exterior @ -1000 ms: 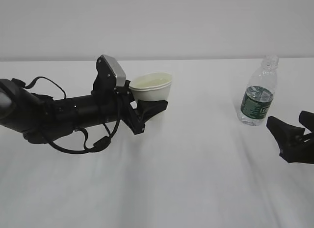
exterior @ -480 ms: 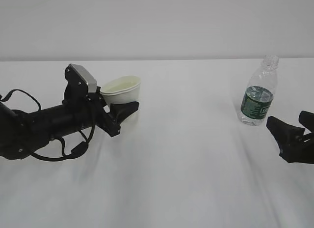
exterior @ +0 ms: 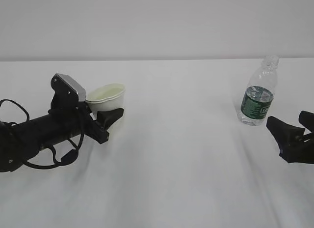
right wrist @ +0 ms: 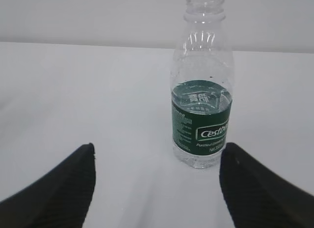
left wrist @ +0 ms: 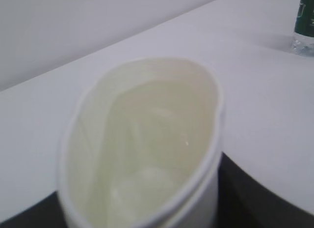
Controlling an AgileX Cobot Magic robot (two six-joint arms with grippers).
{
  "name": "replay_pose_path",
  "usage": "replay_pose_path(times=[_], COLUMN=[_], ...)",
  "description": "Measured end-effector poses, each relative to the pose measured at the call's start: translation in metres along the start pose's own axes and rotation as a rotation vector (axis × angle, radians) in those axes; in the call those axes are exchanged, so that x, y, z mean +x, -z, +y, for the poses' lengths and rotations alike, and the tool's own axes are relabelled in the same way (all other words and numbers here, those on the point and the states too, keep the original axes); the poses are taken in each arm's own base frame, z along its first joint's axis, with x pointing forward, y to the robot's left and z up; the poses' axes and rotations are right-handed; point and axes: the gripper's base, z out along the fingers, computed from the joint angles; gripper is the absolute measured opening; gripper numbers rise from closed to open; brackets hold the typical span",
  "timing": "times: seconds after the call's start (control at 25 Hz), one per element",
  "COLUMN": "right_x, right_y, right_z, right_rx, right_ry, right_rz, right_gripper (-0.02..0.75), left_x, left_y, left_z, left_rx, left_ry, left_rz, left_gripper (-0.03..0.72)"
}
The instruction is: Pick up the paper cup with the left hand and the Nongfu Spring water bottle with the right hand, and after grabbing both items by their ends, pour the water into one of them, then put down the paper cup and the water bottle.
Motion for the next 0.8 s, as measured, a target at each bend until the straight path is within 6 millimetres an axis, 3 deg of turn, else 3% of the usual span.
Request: replay_pose_path(times=[0.8], right_x=[0.000], right_y=[0.000], right_z=[0.001], right_rx=[-0.007], right_ry=[0.003], right_rz=[0.000], right_gripper=[0.589], left_x=[0.006], left_y=[0.006], left_z=[0.012], left_rx=[-0.163], left_ry=[0.041], left_rz=[0.018], left_gripper=[0.397])
